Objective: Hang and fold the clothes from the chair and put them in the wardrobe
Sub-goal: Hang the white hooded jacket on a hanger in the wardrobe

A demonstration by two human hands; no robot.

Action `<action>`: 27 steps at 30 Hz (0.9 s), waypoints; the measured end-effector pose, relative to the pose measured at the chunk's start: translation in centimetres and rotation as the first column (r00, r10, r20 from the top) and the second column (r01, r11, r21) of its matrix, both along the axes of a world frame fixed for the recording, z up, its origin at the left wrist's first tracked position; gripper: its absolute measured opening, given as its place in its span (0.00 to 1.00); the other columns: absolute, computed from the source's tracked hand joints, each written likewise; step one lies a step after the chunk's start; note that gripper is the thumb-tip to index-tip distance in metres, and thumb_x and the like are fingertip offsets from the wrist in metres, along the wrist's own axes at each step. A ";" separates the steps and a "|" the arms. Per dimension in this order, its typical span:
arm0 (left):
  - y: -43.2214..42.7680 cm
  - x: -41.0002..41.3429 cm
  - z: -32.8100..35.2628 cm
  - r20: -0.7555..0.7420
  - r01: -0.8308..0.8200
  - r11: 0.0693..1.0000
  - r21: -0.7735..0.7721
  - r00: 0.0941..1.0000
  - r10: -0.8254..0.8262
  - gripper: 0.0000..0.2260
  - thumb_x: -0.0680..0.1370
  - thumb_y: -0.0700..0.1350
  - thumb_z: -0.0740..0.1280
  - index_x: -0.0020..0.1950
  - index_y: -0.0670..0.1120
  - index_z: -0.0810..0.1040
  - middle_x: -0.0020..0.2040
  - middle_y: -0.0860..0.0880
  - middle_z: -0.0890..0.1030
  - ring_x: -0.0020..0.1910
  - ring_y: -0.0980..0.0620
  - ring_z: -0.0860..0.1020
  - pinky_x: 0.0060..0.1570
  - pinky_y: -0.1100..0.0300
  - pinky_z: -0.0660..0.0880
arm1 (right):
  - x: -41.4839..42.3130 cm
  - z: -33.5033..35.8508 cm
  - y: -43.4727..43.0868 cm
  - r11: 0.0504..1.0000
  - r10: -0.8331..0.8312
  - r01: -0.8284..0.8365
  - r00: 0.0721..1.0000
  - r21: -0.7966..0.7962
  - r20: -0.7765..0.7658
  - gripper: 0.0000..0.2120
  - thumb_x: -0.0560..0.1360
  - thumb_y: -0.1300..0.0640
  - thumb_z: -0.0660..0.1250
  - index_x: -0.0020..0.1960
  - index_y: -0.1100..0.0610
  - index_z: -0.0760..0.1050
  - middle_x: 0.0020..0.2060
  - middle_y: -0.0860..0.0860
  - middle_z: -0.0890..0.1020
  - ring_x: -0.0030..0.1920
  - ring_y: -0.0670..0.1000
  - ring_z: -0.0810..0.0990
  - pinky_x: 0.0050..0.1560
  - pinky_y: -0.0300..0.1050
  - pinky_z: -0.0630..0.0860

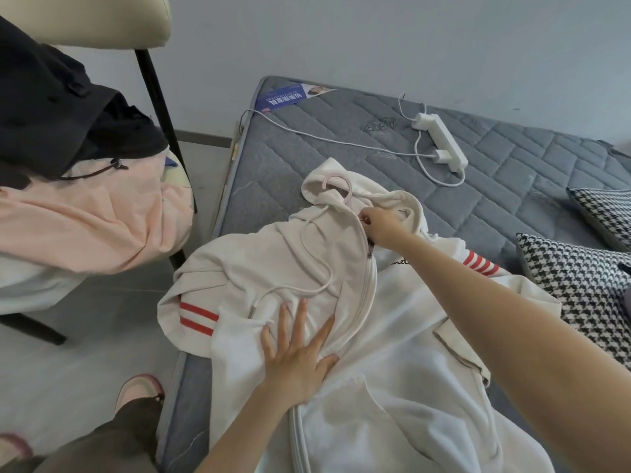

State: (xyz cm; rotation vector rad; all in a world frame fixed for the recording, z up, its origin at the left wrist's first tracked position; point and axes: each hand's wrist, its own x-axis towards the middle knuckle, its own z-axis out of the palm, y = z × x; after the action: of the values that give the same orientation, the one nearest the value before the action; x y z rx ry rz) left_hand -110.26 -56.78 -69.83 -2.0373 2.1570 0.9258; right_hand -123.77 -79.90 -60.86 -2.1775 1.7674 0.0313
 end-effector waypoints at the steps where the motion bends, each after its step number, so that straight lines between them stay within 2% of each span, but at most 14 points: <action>1: 0.0 0.0 0.0 0.002 0.001 1.000 0.011 1.000 -0.001 0.27 0.80 0.65 0.47 0.71 0.69 0.32 0.66 0.53 0.18 0.64 0.47 0.18 0.67 0.39 0.30 | -0.1 0.3 0.1 1.000 0.013 -0.013 1.000 -0.007 0.020 0.11 0.80 0.57 0.58 0.38 0.54 0.68 0.43 0.56 0.79 0.47 0.58 0.76 0.42 0.45 0.65; 4: -0.2 -0.1 0.3 0.007 -0.005 1.000 0.023 1.000 0.005 0.27 0.80 0.65 0.48 0.73 0.68 0.35 0.69 0.53 0.20 0.67 0.47 0.20 0.67 0.39 0.30 | -0.4 1.8 0.9 0.999 0.036 -0.033 0.994 -0.027 0.101 0.17 0.80 0.56 0.60 0.33 0.50 0.64 0.31 0.47 0.72 0.39 0.53 0.72 0.40 0.45 0.63; 7: -0.2 -0.1 0.9 0.018 -0.018 1.000 0.024 1.000 0.017 0.27 0.80 0.65 0.49 0.74 0.68 0.38 0.73 0.51 0.25 0.71 0.44 0.24 0.67 0.39 0.31 | -0.6 4.1 2.1 0.996 0.036 -0.021 0.982 -0.081 0.184 0.16 0.78 0.52 0.64 0.33 0.51 0.67 0.29 0.47 0.72 0.36 0.52 0.73 0.40 0.46 0.66; 9: 0.1 -0.1 1.4 0.038 -0.036 0.999 -0.011 0.999 0.037 0.27 0.80 0.65 0.49 0.75 0.67 0.40 0.75 0.51 0.28 0.73 0.44 0.28 0.69 0.40 0.32 | -0.7 6.4 3.2 0.988 0.028 0.001 0.982 -0.153 0.188 0.15 0.78 0.50 0.65 0.34 0.52 0.69 0.30 0.48 0.74 0.37 0.53 0.73 0.40 0.46 0.65; 12: 1.1 -0.3 2.7 0.021 -0.103 0.990 -0.091 0.994 0.106 0.25 0.81 0.62 0.49 0.77 0.63 0.46 0.78 0.50 0.35 0.77 0.46 0.37 0.72 0.44 0.37 | -0.7 10.5 4.9 0.965 -0.003 0.049 0.984 -0.256 0.179 0.13 0.77 0.53 0.63 0.35 0.55 0.70 0.35 0.50 0.76 0.45 0.55 0.73 0.46 0.47 0.61; 15: 1.8 0.6 5.3 -0.092 -0.174 0.980 -0.095 0.982 0.165 0.24 0.82 0.59 0.51 0.77 0.60 0.49 0.79 0.49 0.39 0.78 0.45 0.43 0.74 0.45 0.45 | -0.1 15.9 6.7 0.943 -0.096 0.188 0.943 -0.273 0.317 0.15 0.75 0.51 0.64 0.32 0.55 0.66 0.30 0.48 0.72 0.44 0.53 0.70 0.48 0.48 0.61; 17: 1.7 1.6 8.0 -0.165 -0.217 0.969 -0.115 0.966 0.197 0.27 0.80 0.60 0.55 0.77 0.61 0.50 0.78 0.51 0.37 0.77 0.43 0.41 0.74 0.42 0.48 | 0.7 20.1 7.9 0.931 -0.132 0.260 0.894 -0.257 0.428 0.13 0.73 0.50 0.65 0.34 0.55 0.68 0.31 0.48 0.72 0.46 0.53 0.69 0.49 0.48 0.61; 20: 1.1 2.9 13.4 -0.192 -0.237 0.944 -0.230 0.962 0.195 0.33 0.77 0.63 0.59 0.78 0.58 0.50 0.77 0.50 0.32 0.76 0.42 0.35 0.74 0.41 0.47 | 2.4 26.3 9.7 0.916 -0.108 0.287 0.850 -0.282 0.516 0.14 0.73 0.49 0.66 0.33 0.54 0.68 0.33 0.49 0.73 0.48 0.54 0.70 0.49 0.47 0.63; 22: 0.8 3.9 17.8 -0.243 -0.262 0.914 -0.310 0.951 0.191 0.36 0.75 0.66 0.62 0.78 0.58 0.49 0.76 0.50 0.30 0.76 0.43 0.34 0.74 0.42 0.45 | 3.8 30.7 11.2 0.904 -0.064 0.291 0.816 -0.312 0.574 0.09 0.73 0.52 0.64 0.36 0.53 0.72 0.35 0.49 0.73 0.51 0.55 0.69 0.52 0.47 0.66; 27: 1.2 8.3 28.1 -0.293 -0.344 0.788 -0.510 0.931 0.217 0.40 0.72 0.67 0.65 0.78 0.58 0.51 0.76 0.47 0.30 0.76 0.44 0.34 0.75 0.46 0.42 | 7.9 42.1 16.2 0.861 0.102 0.279 0.724 -0.425 0.682 0.10 0.74 0.52 0.64 0.34 0.52 0.70 0.35 0.48 0.72 0.49 0.55 0.69 0.54 0.48 0.64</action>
State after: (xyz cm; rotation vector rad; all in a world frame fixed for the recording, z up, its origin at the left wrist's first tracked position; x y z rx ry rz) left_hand -101.93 -55.62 -41.69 -2.7048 2.5115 0.6015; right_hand -115.91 -63.71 -18.80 -1.9752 1.5058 -1.2451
